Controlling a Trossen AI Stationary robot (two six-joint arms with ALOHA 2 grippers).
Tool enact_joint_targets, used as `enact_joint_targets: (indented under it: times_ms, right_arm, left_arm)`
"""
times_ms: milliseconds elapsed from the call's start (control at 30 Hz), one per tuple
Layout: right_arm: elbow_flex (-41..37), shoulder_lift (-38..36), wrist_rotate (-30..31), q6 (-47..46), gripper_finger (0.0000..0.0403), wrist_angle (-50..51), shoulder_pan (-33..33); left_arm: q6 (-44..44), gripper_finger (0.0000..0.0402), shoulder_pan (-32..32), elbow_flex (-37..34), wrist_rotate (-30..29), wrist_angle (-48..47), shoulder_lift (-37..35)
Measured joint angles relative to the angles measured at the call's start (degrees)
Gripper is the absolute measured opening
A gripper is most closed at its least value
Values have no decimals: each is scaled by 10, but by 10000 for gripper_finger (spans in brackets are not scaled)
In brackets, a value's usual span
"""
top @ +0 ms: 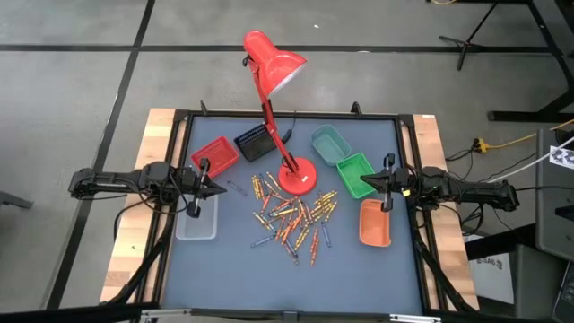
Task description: Sort crayons
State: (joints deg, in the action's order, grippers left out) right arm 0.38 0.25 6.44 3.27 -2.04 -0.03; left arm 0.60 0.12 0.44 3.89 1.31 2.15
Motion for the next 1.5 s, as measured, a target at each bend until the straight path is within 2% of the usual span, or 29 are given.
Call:
enact_joint_targets:
  times_ms: [433,667,767,1000,1100,1300,1500]
  right_arm:
    - [0,0,0,-2,1,-11,0]
    - [0,0,0,-103,2,-30,0]
    - [0,0,0,-162,22,-45,0]
    - [0,0,-16,-214,123,-61,0]
    - [0,0,-36,-239,152,-88,1]
    - [53,46,-56,-255,165,-88,1]
    - [132,164,-75,-255,166,-85,1]
  left_arm:
    - [-4,0,0,0,0,0,0]
    - [-4,0,0,0,0,0,0]
    - [-4,0,0,0,0,0,0]
    - [-5,0,0,0,-4,0,0]
    - [-15,0,0,0,-4,0,0]
    - [-20,0,0,0,-4,0,0]
    - [-20,0,0,0,-4,0,0]
